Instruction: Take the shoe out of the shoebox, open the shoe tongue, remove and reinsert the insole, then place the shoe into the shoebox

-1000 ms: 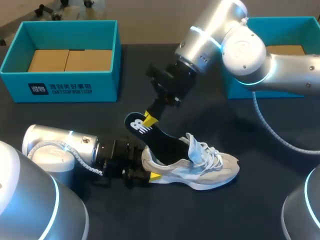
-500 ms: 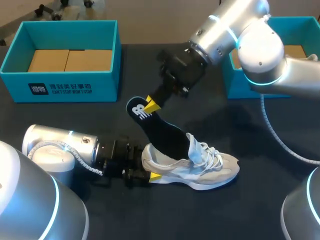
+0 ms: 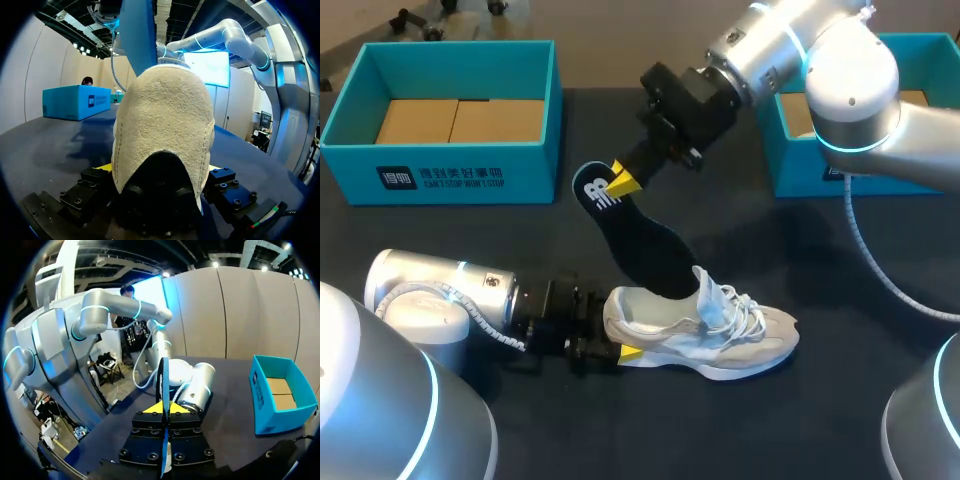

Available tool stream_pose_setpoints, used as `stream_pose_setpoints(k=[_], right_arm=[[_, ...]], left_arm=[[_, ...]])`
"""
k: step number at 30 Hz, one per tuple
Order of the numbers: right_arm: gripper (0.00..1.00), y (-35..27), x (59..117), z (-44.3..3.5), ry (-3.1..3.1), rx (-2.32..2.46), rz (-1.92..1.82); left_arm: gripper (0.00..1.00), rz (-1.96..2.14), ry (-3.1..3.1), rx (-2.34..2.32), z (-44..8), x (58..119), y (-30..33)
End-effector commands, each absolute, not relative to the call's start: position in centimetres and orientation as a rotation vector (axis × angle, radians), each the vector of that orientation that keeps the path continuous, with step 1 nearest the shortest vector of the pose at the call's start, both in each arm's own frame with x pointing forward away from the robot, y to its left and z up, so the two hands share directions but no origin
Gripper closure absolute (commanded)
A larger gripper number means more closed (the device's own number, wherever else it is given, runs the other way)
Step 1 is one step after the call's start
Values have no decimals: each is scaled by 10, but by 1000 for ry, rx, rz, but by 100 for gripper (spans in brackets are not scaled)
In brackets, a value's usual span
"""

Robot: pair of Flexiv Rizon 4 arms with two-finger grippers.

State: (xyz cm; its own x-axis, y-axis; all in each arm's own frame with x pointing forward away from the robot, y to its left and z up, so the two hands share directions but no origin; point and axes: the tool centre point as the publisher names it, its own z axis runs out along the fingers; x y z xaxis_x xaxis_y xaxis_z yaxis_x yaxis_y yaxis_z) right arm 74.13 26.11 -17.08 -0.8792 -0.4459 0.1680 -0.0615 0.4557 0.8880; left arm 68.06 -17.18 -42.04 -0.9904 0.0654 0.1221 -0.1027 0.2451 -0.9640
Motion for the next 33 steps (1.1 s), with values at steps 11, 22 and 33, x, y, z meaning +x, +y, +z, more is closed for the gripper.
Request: stream_pose_setpoints(k=[11,22,33], right_arm=[[100,272,743,-152,-2326,488,-1435],[100,259,740,-92,-2338,547,-1636],[100,230,729,-48,-2335,353,-1837]], left_arm=[[100,1845,-2371,37,-422,681,-172],[100,1845,-2371,37,-422,681,-172],[100,1845,-2371,37,-422,681,-172]])
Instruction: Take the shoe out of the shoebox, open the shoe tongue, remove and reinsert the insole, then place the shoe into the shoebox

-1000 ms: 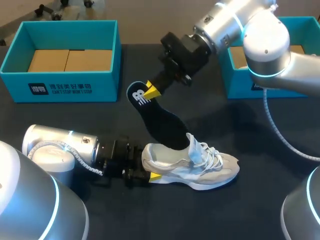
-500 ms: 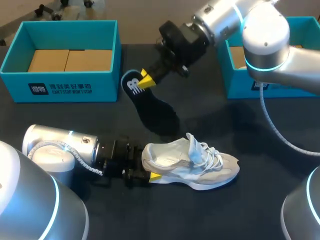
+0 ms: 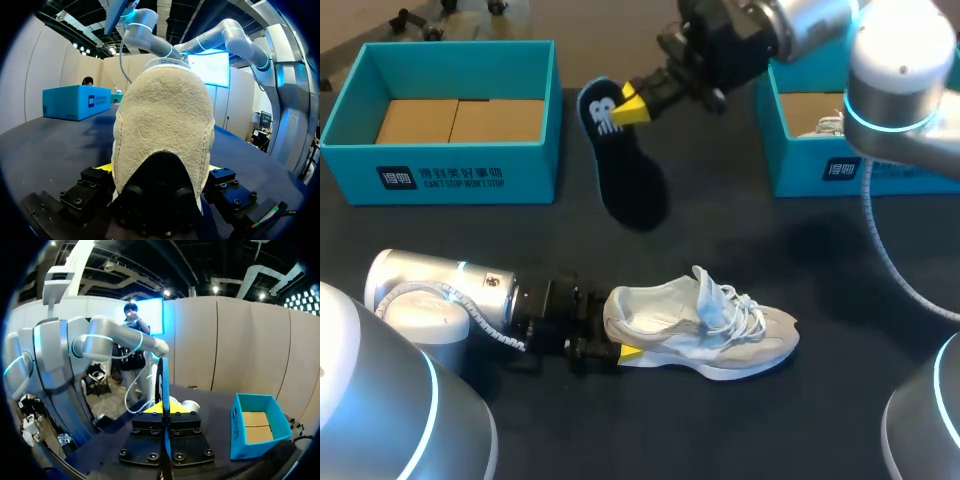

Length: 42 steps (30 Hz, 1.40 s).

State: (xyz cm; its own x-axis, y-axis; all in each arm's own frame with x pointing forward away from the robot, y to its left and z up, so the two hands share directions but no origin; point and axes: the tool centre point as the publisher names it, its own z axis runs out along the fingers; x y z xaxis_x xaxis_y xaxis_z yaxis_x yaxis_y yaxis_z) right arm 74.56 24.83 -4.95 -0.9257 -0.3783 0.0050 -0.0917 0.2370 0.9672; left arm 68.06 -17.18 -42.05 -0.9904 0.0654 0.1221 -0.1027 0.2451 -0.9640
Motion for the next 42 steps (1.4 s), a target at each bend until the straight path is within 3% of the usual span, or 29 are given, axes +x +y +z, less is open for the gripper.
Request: stream_pose_setpoints(k=[1,14,26,42], right_arm=[[100,230,729,-48,-2335,353,-1837],[100,230,729,-48,-2335,353,-1837],[100,185,696,12,-2325,113,-1892],[100,162,665,28,-2278,-36,-1989]], left_arm=[[100,1845,-2371,37,-422,681,-172],[100,1845,-2371,37,-422,681,-172],[100,1845,-2371,37,-422,681,-172],[100,1845,-2371,37,-422,681,-172]])
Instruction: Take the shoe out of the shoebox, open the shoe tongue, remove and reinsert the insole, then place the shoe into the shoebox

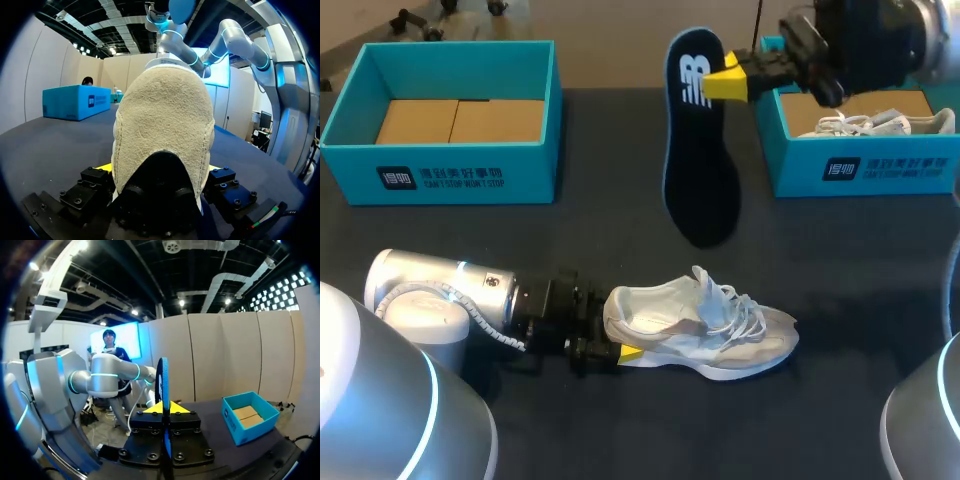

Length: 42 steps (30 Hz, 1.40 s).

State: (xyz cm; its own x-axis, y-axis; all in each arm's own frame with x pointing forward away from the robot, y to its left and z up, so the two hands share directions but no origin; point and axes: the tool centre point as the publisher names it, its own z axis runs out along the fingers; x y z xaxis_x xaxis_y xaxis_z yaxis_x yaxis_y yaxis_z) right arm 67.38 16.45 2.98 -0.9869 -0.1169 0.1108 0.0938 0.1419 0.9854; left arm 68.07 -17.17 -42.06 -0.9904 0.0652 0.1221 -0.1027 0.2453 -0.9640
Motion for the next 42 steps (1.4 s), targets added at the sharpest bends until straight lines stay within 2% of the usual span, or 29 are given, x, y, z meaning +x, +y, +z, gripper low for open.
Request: stream_pose_setpoints(k=[1,10,17,26,42], right_arm=[[100,162,665,28,-2278,-36,-1989],[100,160,662,30,-2248,-88,-1999],[100,144,631,61,-2215,-274,-1998],[100,124,607,67,-2159,-468,-1923],[100,119,604,82,-2119,-518,-1878]], left_arm=[[100,1845,-2371,37,-422,681,-172],[100,1845,-2371,37,-422,681,-172],[100,1845,-2371,37,-422,681,-172],[100,1845,-2371,37,-422,681,-172],[100,1845,-2371,37,-422,681,-172]])
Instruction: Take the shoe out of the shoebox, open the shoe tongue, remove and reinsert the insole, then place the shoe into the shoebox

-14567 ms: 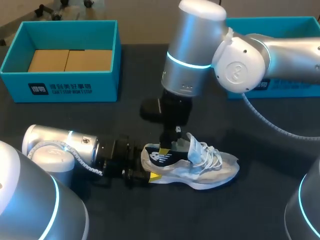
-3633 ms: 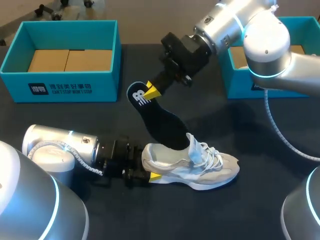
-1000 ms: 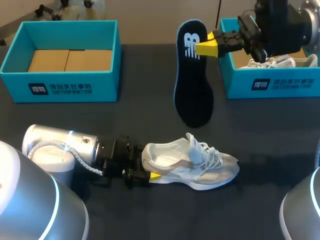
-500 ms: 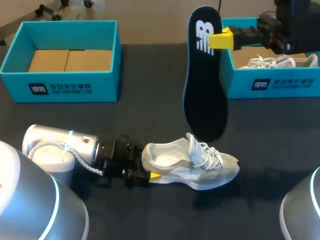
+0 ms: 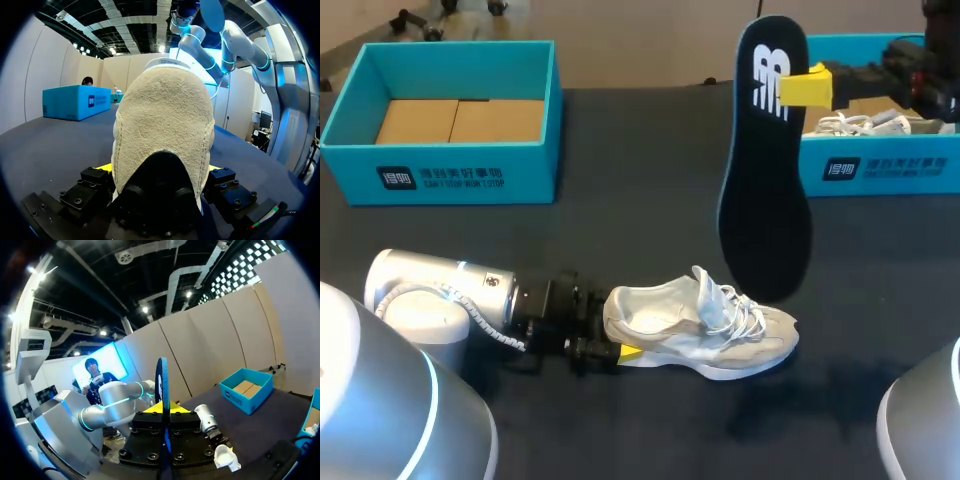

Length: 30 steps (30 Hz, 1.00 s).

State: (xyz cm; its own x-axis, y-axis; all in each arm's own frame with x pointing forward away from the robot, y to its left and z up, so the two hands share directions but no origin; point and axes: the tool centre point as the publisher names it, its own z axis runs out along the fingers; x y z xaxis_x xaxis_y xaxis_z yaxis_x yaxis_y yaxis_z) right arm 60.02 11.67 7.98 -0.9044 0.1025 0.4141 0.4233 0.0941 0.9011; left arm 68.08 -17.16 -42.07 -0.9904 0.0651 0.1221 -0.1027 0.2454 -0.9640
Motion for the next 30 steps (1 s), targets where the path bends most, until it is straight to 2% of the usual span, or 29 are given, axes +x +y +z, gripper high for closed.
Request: stream_pose_setpoints(k=[1,22,23,24,25,30], right_arm=[[100,119,604,83,-2115,-514,-1880],[100,128,613,81,-2094,-492,-1871],[100,128,613,81,-2094,-492,-1871],[100,128,613,81,-2094,-492,-1871],[100,128,613,81,-2094,-492,-1871],[100,128,613,81,-2094,-492,-1871]], left_arm=[[100,1845,-2371,37,-422,681,-172],[100,1828,-2379,20,-423,682,-173],[62,1812,-2373,1,-423,682,-173],[11,1814,-2377,-6,-424,682,-173],[0,1805,-2377,-16,-424,682,-172],[0,1776,-2390,-40,-424,683,-167]])
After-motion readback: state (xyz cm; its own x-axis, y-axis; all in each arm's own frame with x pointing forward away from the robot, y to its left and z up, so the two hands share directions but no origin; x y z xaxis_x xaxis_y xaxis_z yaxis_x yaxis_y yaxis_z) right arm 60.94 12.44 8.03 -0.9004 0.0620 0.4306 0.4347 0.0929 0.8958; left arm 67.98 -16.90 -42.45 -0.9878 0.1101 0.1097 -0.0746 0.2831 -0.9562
